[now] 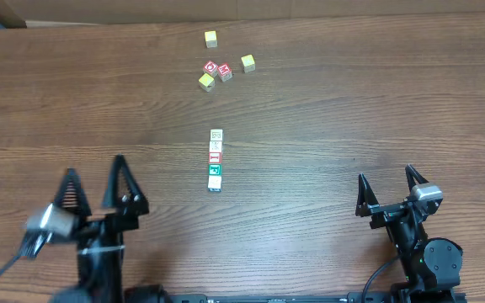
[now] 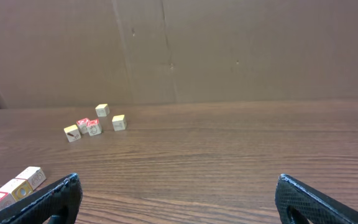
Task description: Flip 5 blocks
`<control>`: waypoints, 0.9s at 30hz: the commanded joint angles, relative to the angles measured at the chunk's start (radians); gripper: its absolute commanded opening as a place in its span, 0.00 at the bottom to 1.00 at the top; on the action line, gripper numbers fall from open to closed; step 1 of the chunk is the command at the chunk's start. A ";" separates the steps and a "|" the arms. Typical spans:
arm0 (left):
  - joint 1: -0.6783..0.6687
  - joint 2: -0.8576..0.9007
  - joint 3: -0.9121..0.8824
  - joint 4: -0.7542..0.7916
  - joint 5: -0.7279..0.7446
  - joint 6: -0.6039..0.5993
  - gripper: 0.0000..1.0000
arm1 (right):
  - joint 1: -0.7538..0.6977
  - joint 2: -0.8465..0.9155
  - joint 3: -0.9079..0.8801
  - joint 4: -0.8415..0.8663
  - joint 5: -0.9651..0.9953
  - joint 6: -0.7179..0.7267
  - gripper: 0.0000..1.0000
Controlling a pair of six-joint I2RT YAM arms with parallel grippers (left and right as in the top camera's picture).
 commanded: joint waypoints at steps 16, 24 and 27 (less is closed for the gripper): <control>-0.005 -0.153 -0.046 0.530 0.171 0.154 1.00 | -0.004 -0.009 -0.010 0.005 0.005 -0.004 1.00; -0.005 -0.153 -0.240 0.809 0.177 0.167 1.00 | -0.004 -0.009 -0.010 0.005 0.005 -0.004 1.00; -0.010 -0.153 -0.320 0.864 0.172 0.168 1.00 | -0.004 -0.009 -0.010 0.005 0.005 -0.004 1.00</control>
